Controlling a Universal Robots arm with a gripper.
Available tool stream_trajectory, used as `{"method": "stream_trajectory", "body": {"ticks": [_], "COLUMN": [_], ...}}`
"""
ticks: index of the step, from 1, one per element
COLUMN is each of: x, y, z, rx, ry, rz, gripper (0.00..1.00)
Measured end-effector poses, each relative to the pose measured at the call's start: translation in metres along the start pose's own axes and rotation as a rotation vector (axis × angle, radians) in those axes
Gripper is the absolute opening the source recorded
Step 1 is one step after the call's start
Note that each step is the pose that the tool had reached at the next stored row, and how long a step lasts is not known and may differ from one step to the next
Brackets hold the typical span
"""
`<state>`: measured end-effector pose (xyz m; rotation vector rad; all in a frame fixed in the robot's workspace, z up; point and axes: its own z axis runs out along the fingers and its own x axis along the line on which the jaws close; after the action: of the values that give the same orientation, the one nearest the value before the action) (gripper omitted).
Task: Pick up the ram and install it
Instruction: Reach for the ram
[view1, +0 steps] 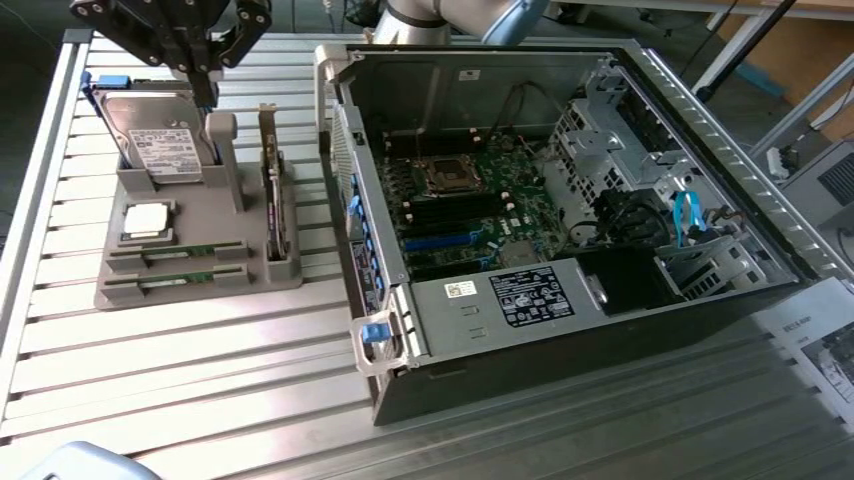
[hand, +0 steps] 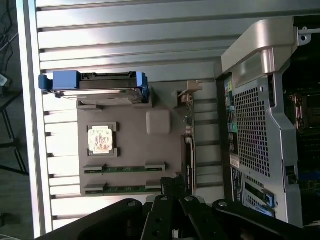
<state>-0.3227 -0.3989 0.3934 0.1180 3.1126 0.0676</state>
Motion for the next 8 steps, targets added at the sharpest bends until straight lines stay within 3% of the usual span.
{"method": "stream_trajectory", "body": {"ticks": [8], "x": [0.015], "y": [-0.0012], "z": [-0.0003], "rx": [-0.0001], "ry": [-0.0002], "rz": [0.0], "gripper": [0.1]}}
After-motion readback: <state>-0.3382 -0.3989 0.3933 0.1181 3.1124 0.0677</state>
